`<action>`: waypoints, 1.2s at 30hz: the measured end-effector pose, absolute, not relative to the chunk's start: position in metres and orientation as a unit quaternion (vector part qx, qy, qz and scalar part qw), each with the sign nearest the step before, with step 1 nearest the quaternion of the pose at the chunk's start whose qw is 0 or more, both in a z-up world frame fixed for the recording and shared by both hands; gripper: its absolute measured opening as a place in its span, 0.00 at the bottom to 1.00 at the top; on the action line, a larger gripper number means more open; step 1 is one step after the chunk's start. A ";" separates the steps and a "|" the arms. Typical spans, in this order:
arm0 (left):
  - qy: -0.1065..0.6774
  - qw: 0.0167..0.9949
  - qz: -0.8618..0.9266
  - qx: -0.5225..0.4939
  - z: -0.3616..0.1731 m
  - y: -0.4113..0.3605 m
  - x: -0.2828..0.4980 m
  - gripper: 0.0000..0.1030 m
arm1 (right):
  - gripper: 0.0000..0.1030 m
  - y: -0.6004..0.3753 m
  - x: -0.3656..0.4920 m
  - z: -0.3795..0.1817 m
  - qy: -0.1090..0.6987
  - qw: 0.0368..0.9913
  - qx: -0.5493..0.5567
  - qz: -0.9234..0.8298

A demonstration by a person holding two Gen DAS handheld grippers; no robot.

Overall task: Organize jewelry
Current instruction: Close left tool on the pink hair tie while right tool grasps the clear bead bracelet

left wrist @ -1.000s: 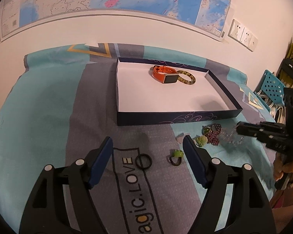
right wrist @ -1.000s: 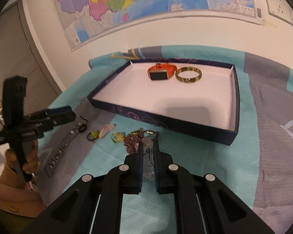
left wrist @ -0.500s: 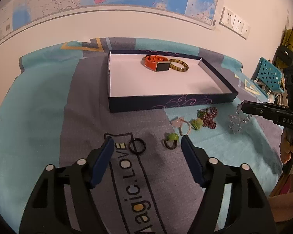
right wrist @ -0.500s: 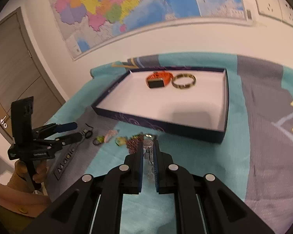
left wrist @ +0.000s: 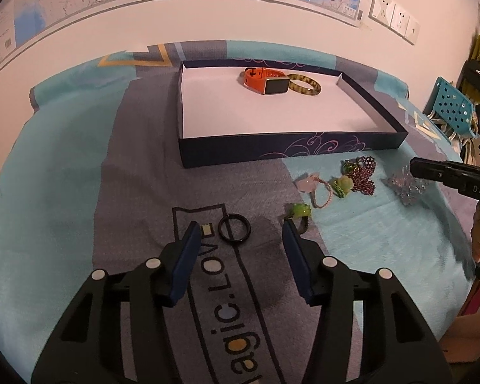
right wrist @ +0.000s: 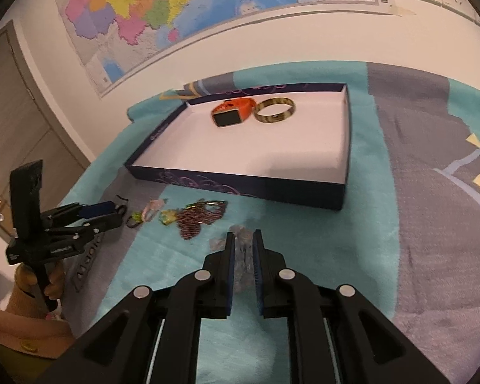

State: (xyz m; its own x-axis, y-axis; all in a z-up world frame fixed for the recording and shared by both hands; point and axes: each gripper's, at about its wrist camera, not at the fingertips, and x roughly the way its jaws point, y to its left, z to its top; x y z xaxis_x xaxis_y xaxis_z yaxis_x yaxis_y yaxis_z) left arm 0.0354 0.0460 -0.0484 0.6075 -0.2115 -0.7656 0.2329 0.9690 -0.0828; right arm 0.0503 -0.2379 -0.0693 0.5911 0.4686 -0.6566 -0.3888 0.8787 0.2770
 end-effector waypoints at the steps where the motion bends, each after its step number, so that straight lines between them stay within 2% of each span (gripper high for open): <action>1: 0.425 0.896 -0.124 0.014 -0.048 0.045 0.036 0.50 | 0.19 -0.237 0.050 -0.067 0.378 0.891 0.053 0.244; 5: 0.428 0.896 -0.122 0.018 -0.049 0.043 0.036 0.50 | 0.21 -0.232 0.052 -0.066 0.378 0.891 0.041 0.248; 8: 0.427 0.896 -0.122 0.019 -0.049 0.042 0.036 0.50 | 0.36 -0.231 0.053 -0.069 0.382 0.890 0.039 0.247; 9: 0.427 0.896 -0.124 0.017 -0.049 0.042 0.036 0.50 | 0.37 -0.231 0.053 -0.070 0.384 0.890 0.036 0.245; 26: 0.385 0.897 -0.211 0.057 -0.034 -0.007 0.032 0.50 | 0.38 -0.235 0.050 -0.080 0.392 0.887 0.043 0.241; 32: 0.404 0.889 -0.209 0.055 -0.044 -0.014 0.051 0.41 | 0.38 -0.236 0.048 -0.080 0.393 0.886 0.044 0.241; 34: 0.408 0.887 -0.208 0.058 -0.046 -0.015 0.057 0.34 | 0.38 -0.238 0.047 -0.081 0.393 0.886 0.046 0.241; 36: 0.410 0.885 -0.208 0.067 -0.048 -0.018 0.061 0.33 | 0.38 -0.239 0.046 -0.081 0.394 0.886 0.048 0.241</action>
